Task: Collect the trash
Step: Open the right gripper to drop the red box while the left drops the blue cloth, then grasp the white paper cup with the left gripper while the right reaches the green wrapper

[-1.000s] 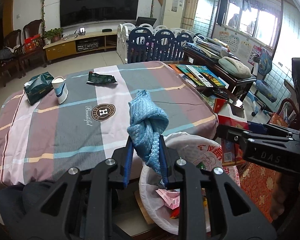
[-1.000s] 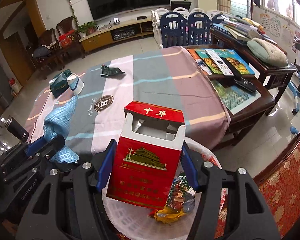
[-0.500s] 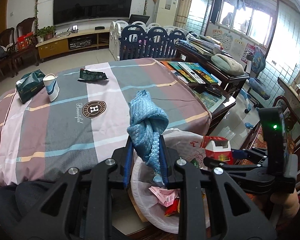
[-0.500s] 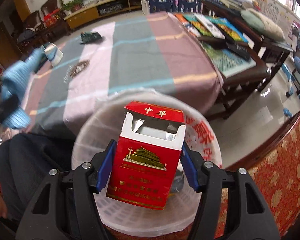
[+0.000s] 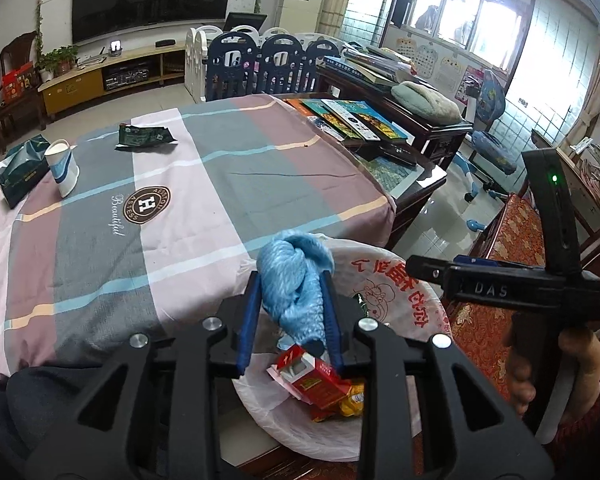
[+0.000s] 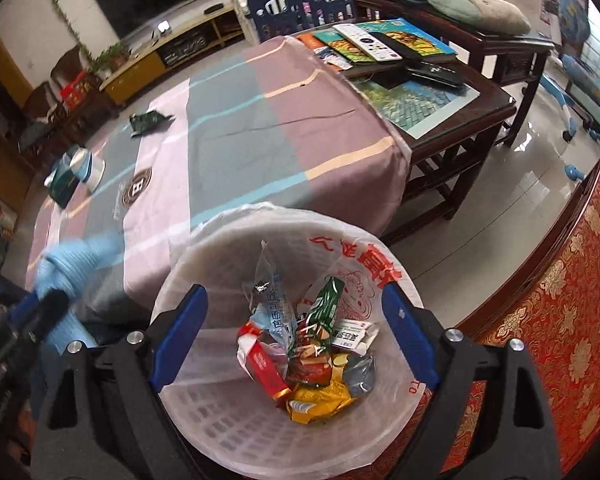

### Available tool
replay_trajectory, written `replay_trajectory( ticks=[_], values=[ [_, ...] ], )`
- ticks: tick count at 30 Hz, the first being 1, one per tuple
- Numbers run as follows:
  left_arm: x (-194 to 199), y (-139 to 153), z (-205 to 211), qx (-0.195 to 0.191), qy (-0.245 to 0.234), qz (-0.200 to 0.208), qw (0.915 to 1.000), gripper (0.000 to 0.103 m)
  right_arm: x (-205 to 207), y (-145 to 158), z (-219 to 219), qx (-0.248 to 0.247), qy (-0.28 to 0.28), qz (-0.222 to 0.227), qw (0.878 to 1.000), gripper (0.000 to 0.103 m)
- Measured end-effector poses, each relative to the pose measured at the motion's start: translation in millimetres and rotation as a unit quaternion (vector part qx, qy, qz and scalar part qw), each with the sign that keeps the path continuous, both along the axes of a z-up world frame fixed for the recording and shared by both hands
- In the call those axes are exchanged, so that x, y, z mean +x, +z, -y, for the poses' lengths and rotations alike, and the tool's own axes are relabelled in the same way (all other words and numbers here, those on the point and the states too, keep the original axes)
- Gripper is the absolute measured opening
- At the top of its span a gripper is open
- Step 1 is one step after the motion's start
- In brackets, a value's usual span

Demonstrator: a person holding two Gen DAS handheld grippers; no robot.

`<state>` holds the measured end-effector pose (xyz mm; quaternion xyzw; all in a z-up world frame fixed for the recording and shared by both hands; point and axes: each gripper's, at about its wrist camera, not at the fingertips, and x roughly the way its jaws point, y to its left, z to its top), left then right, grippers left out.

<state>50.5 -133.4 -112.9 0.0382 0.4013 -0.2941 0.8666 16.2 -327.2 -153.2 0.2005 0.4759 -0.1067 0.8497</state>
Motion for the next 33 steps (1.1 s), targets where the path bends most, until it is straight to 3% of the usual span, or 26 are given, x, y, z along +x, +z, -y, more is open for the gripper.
replay_trajectory(
  ticks=[2, 4, 6, 7, 11, 15, 21, 24, 28, 31, 33],
  values=[
    [0, -5, 4, -0.002, -0.014, -0.008, 0.9999, 0.032, 0, 0, 5, 0.007, -0.010, 0.000, 1.000, 0.087],
    [-2, -7, 8, -0.005, -0.028, -0.011, 0.9995, 0.042, 1, -1, 8, 0.010, -0.017, -0.002, 1.000, 0.087],
    [-5, -8, 12, -0.001, -0.037, -0.006, 0.9993, 0.073, 1, -1, 8, 0.011, -0.019, -0.003, 1.000, 0.087],
    [-7, -7, 13, 0.002, -0.038, 0.000, 0.9993, 0.076, 2, -1, 8, 0.011, -0.019, -0.004, 1.000, 0.087],
    [-9, -6, 15, 0.007, -0.038, 0.006, 0.9992, 0.084, 4, -2, 4, 0.012, -0.014, -0.004, 1.000, 0.087],
    [-5, -6, 11, 0.008, -0.024, 0.004, 0.9997, 0.086, 5, -2, 1, 0.012, -0.009, -0.002, 1.000, 0.087],
    [24, -8, -21, 0.044, 0.065, 0.032, 0.9964, 0.086, 16, -3, -3, 0.014, -0.009, -0.001, 1.000, 0.087],
    [65, -12, -65, 0.032, 0.141, 0.020, 0.9893, 0.089, 28, -2, -10, 0.006, -0.001, -0.001, 1.000, 0.087],
    [126, -34, -129, 0.006, 0.242, -0.028, 0.9698, 0.093, 51, -5, -22, 0.003, 0.016, -0.006, 1.000, 0.087],
    [164, -50, -161, 0.003, 0.279, -0.045, 0.9592, 0.095, 76, -11, -35, 0.000, 0.036, -0.013, 0.999, 0.087],
    [187, -58, -173, 0.018, 0.286, -0.040, 0.9573, 0.095, 93, -14, -43, -0.006, 0.050, -0.018, 0.999, 0.087]
  ],
)
